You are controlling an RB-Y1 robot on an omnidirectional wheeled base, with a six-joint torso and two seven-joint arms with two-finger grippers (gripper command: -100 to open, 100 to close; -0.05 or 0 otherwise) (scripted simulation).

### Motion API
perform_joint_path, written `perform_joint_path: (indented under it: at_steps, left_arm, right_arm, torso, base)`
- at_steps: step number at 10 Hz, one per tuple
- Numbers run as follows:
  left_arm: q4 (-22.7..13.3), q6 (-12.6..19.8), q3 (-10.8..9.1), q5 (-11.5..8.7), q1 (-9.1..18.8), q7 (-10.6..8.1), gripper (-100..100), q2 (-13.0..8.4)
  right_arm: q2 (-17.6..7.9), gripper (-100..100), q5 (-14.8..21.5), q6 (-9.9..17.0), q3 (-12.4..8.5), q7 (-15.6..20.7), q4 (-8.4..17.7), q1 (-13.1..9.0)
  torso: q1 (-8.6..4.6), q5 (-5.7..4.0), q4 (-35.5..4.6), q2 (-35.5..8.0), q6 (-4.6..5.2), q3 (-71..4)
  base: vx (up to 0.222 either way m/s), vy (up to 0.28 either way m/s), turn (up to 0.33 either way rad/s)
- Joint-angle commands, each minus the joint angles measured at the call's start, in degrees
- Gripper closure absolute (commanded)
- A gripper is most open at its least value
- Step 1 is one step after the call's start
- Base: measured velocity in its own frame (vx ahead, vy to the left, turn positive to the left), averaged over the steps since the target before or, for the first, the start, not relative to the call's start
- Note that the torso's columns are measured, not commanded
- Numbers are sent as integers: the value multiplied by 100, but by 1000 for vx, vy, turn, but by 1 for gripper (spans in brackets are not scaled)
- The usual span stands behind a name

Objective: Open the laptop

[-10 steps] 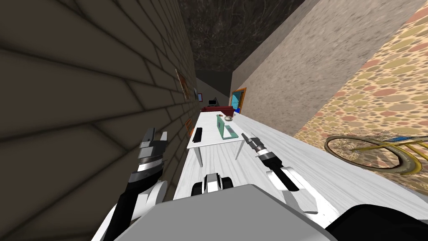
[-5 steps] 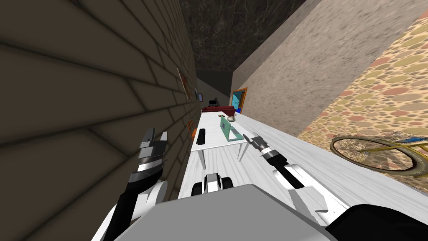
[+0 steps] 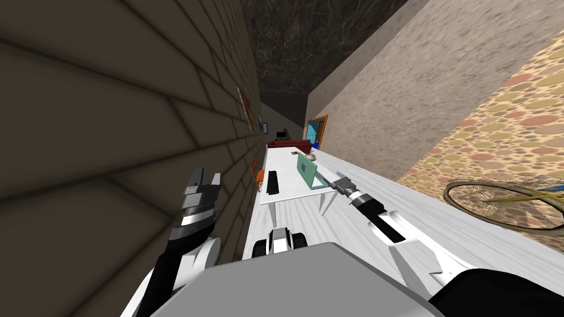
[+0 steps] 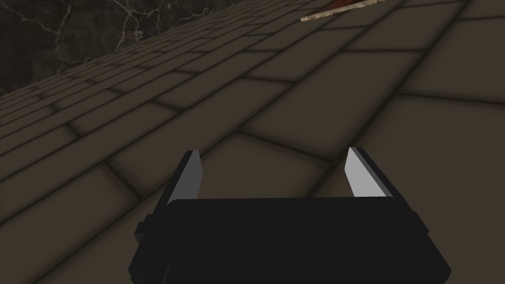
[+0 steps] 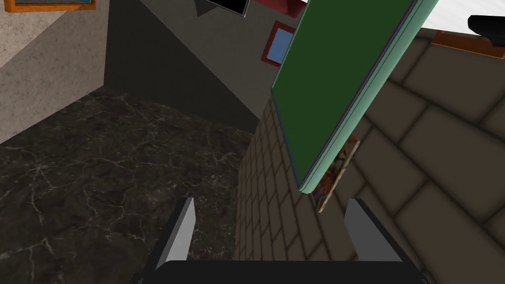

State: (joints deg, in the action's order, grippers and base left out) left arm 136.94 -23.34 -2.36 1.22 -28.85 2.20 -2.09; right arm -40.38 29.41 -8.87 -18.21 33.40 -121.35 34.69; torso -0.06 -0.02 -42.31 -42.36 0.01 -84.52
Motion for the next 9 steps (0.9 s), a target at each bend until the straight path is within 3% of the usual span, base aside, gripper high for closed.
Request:
perform_joint_path:
  at_steps: [1,5,7,8,9]
  left_arm:
    - [0,0,0,0,0,0,0,0]
    - [0,0,0,0,0,0,0,0]
    - [0,0,0,0,0,0,0,0]
    - [0,0,-1,0,1,0,0,-1]
    - [0,0,-1,0,0,0,0,-1]
  right_arm:
    - [-402,-100,264,169,-171,214,92,58]
    - [-939,-100,648,373,-389,528,250,133]
    - [-934,-100,646,368,-397,524,235,150]
    - [-1091,-100,594,449,-487,461,176,222]
    - [-1031,-100,621,414,-437,500,210,178]
  torso:
    - [13,4,1,5,-1,-2]
    - [0,0,1,3,-1,-2]
    - [4,3,3,8,-1,-6]
    - [-19,-5,-2,-8,0,5]
    - [-20,-6,2,13,-1,-6]
  base:
    - [100,187,-9]
    - [86,139,-4]
    - [54,88,-4]
    - [97,24,4]
    - [61,12,2]
